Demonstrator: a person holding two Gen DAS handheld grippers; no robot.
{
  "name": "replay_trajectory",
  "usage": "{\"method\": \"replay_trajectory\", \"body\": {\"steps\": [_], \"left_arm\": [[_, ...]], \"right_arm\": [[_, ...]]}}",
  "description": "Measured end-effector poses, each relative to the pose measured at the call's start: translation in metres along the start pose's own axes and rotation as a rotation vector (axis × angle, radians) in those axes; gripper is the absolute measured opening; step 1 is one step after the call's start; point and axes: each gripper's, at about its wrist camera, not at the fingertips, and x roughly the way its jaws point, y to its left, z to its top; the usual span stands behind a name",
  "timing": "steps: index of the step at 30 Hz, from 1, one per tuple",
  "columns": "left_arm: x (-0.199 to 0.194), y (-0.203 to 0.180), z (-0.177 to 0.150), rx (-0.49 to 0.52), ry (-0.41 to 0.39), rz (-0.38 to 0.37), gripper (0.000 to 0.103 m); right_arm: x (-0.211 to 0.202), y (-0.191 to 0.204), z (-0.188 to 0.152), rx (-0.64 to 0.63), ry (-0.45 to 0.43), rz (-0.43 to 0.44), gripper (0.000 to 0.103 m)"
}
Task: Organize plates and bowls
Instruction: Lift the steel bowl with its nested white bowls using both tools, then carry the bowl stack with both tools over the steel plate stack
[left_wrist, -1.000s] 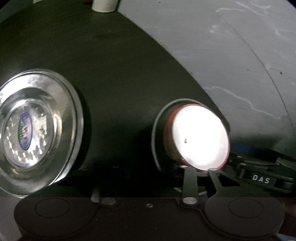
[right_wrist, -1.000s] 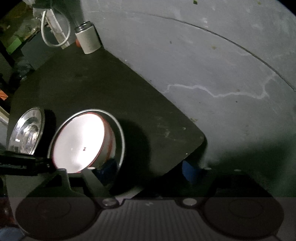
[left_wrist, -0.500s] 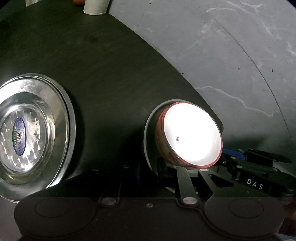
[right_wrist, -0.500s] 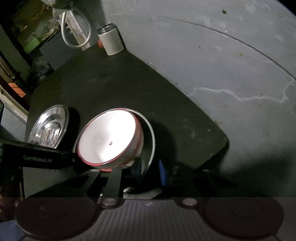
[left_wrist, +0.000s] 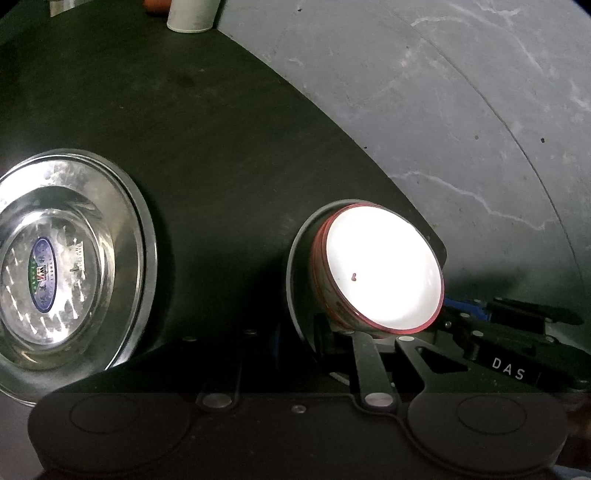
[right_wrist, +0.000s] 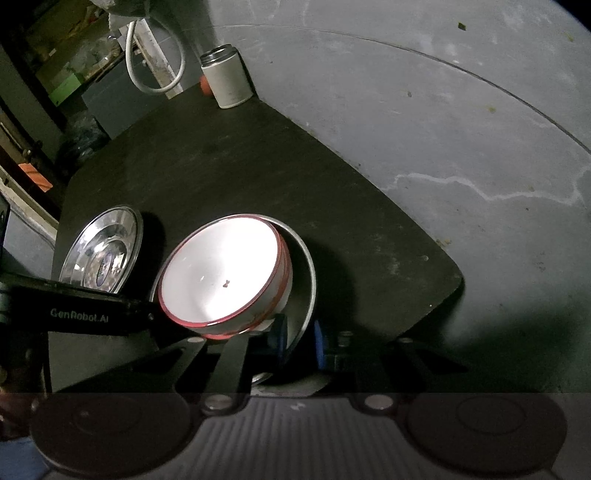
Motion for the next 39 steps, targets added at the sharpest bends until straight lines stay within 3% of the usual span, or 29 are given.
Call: {"method": "replay_trajectory", "body": {"steps": [17, 39], "left_arm": [[-0.007, 0.002, -0.001, -0.008, -0.027, 0.0, 0.018], [-0.033, 0.013, 0.001, -0.036, -0.125, -0.001, 0.018]], "right_arm": [[-0.002, 0.004, 0.001, -0.02, -0.013, -0.002, 0.017], [-0.006, 0.015, 0.017, -0.067, -0.074, 0.033, 0.017]]}}
